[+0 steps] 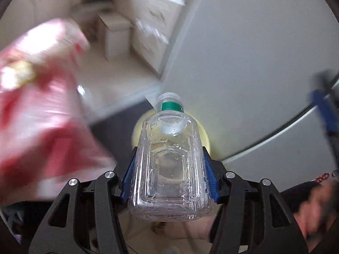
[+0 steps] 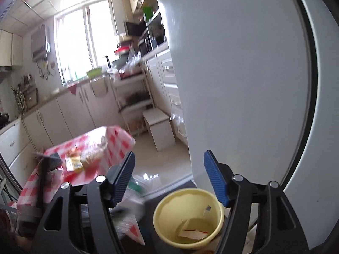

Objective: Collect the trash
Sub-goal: 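Open the left gripper to drop the bottle into the bucket, then reach the left tool toward the yellow snack wrapper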

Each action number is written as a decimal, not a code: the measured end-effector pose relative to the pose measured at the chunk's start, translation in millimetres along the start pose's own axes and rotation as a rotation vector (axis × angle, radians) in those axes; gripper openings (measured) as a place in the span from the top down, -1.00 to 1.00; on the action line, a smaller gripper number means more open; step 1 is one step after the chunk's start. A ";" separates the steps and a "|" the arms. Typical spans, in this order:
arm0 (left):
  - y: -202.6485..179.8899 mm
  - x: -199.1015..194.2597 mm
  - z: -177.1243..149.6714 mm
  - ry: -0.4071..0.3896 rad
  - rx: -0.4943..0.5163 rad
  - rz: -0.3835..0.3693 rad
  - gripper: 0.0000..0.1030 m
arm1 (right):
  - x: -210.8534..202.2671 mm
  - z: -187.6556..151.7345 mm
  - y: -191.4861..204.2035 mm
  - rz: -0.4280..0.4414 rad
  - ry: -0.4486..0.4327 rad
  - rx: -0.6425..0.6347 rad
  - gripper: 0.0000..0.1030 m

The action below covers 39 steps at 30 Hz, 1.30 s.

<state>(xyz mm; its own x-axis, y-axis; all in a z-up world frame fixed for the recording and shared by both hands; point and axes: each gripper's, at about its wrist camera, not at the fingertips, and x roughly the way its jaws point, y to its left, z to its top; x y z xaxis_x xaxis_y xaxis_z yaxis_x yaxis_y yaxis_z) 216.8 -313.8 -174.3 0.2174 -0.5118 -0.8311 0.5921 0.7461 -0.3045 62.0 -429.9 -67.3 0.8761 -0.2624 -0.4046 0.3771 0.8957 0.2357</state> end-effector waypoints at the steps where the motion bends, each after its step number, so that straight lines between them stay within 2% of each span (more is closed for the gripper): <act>1: -5.3 21.2 3.7 0.037 0.003 0.012 -0.03 | 2.8 -0.9 -0.4 0.005 0.010 0.002 -0.31; 4: -15.0 62.1 7.9 0.108 0.019 0.064 -0.04 | 12.4 -5.4 0.0 0.019 0.053 0.007 -0.30; 6: -15.1 66.7 7.0 0.122 0.003 0.060 -0.12 | 16.0 -8.4 3.9 0.030 0.070 -0.003 -0.30; 8: -10.4 55.3 6.5 0.087 -0.011 0.066 -0.39 | 18.9 -9.0 11.7 0.051 0.087 -0.018 -0.32; 17: 32.1 -30.3 -17.9 -0.073 -0.071 0.144 -0.62 | 23.8 -19.9 54.0 0.121 0.146 -0.112 -0.51; 21: 59.5 -73.7 -50.7 -0.148 -0.087 0.243 -0.69 | 31.5 -37.5 86.1 0.157 0.222 -0.208 -0.52; 27: 113.0 -126.5 -93.4 -0.211 -0.151 0.421 -0.69 | 24.9 -63.2 144.2 0.237 0.238 -0.394 -0.52; 29: 126.5 -138.7 -102.5 -0.248 -0.182 0.489 -0.71 | 24.2 -67.4 152.5 0.257 0.240 -0.422 -0.52; 33: 148.6 -151.8 -113.9 -0.271 -0.267 0.511 -0.71 | 28.6 -76.9 162.4 0.270 0.257 -0.450 -0.52; 35: 154.2 -156.5 -117.1 -0.304 -0.300 0.548 -0.72 | 31.2 -79.6 162.5 0.266 0.265 -0.455 -0.52; 39: 157.9 -160.6 -128.5 -0.366 -0.307 0.642 -0.79 | 35.4 -83.9 161.2 0.262 0.283 -0.448 -0.52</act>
<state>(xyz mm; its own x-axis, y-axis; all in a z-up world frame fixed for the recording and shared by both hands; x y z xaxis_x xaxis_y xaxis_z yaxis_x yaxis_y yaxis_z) 175.7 -59.1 -148.7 0.7155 -0.0103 -0.6986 0.0363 0.9991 0.0225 128.6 -264.7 -117.8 0.7857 0.0392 -0.6173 -0.0586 0.9982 -0.0112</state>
